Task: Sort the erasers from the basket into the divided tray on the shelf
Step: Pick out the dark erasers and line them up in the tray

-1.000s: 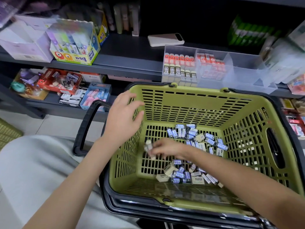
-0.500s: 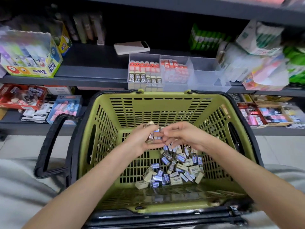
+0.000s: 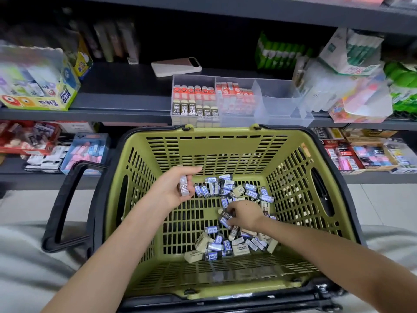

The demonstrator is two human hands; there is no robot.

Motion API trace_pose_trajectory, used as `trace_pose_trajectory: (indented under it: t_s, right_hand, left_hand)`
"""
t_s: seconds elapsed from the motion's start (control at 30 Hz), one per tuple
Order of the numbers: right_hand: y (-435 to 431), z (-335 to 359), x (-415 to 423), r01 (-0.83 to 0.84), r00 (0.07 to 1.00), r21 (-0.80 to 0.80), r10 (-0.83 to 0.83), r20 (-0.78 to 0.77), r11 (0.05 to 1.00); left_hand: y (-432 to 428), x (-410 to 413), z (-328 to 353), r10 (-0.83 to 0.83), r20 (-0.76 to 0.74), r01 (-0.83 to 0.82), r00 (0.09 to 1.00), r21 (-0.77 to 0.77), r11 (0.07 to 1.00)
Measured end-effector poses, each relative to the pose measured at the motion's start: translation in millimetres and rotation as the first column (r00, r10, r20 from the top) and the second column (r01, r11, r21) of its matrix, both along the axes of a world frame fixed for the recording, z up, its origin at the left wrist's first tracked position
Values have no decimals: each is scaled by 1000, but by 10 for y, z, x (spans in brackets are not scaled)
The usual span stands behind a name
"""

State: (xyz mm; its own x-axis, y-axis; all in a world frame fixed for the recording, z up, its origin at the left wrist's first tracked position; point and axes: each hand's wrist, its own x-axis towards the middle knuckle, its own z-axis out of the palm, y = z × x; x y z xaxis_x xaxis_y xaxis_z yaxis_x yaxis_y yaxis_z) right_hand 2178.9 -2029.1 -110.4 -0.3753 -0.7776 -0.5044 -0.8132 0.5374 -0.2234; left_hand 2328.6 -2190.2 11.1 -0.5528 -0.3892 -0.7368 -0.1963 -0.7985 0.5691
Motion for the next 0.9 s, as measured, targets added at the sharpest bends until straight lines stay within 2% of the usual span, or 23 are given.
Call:
trace_pose_trajectory:
  t_s: [0.13, 0.23, 0.3, 0.47, 0.53, 0.67, 0.8, 0.9]
  right_hand:
    - [-115, -69, 42, -34, 998, 89, 38, -51, 996]
    - [-120, -63, 25, -36, 996, 115, 45, -75, 993]
    - [-93, -58, 30, -101, 987, 100, 113, -116, 990]
    - [-22, -111, 101, -286, 954, 38, 288, -77, 957]
    - [-28, -95, 115, -264, 963, 29, 265, -57, 964]
    - [-78, -49, 114, -103, 991, 47, 99, 91, 994]
    - [-87, -64, 167, -233, 971, 155, 239, -25, 960]
    - [-118, -128, 190, -190, 977, 161, 202, -66, 969]
  left_hand:
    - [13, -8, -76, 0, -13, 0, 1000, -3, 1000]
    - [83, -47, -171, -60, 42, 64, 997, -98, 993]
    - [141, -80, -253, -87, 87, 98, 992, -135, 986]
    - [204, -125, -393, -68, 124, 75, 990, -55, 996]
    - [217, -130, -433, -57, 144, 67, 988, -67, 995]
    - [230, -133, -481, -48, 182, 64, 982, -88, 994]
    - [237, -139, -507, -19, 209, 42, 978, -103, 994]
    - [239, -143, -513, -14, 210, 34, 978, -91, 995]
